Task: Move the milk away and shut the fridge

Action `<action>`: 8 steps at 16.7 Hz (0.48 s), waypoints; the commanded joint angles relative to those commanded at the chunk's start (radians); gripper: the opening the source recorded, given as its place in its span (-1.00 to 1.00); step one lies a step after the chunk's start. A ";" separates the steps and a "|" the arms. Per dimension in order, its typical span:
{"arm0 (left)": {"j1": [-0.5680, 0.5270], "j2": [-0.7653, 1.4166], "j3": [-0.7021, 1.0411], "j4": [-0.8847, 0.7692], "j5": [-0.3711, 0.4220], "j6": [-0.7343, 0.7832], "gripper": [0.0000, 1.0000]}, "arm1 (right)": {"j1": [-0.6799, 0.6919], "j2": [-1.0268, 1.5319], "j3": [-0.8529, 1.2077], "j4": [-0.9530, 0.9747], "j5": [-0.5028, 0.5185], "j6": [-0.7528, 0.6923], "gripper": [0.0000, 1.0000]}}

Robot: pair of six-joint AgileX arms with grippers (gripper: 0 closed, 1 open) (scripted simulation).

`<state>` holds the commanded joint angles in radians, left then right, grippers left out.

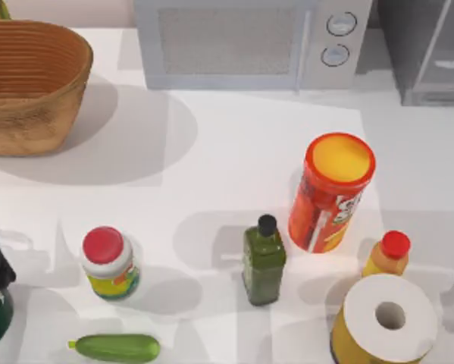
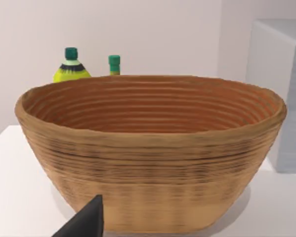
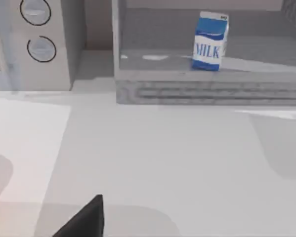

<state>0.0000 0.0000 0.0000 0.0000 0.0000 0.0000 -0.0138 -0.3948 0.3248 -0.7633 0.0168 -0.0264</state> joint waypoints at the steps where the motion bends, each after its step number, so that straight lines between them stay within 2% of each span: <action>1: 0.000 0.000 0.000 0.000 0.000 0.000 1.00 | 0.001 -0.049 0.040 -0.096 0.000 -0.001 1.00; 5: 0.000 0.000 0.000 0.000 0.000 0.000 1.00 | 0.006 -0.232 0.192 -0.435 -0.003 0.002 1.00; 8: 0.000 0.000 0.000 0.000 0.000 0.000 1.00 | 0.010 -0.339 0.281 -0.610 -0.006 0.007 1.00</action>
<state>0.0000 0.0000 0.0000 0.0000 0.0000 0.0000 -0.0034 -0.7338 0.6055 -1.3732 0.0109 -0.0189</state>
